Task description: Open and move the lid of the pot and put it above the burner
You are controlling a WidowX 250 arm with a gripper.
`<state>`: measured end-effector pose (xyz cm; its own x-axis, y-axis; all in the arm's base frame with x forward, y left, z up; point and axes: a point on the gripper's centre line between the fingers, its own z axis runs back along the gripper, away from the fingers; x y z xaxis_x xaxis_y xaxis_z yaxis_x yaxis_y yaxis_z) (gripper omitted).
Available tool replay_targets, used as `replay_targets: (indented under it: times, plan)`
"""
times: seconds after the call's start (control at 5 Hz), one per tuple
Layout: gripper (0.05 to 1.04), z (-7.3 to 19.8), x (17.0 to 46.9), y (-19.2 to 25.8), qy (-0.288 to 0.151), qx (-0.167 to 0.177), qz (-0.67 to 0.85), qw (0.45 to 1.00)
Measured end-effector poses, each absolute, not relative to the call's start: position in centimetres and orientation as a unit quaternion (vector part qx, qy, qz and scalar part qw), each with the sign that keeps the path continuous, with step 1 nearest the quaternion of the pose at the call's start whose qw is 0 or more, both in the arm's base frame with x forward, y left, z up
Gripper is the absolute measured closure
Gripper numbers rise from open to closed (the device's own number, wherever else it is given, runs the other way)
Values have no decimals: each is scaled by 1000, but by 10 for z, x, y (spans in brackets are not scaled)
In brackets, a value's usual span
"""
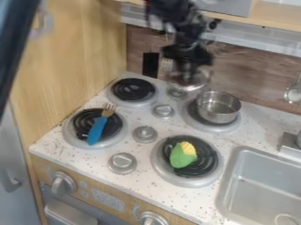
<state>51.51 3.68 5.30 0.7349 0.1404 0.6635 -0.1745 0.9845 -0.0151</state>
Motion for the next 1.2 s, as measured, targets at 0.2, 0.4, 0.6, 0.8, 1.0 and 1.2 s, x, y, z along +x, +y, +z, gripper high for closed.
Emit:
replay_targets:
  times: [0.2, 0.4, 0.6, 0.8, 1.0, 1.2]
  plan:
    - [842, 51, 509, 75, -347, 32, 129, 929]
    - [842, 51, 506, 92, -347, 39, 151, 925]
    - [842, 29, 508, 102, -323, 51, 162, 931]
    - [842, 6, 517, 109, -299, 63, 169, 937]
    - [843, -10, 523, 120, -287, 57, 188, 938]
    - [842, -11, 535, 135, -296, 58, 205, 931]
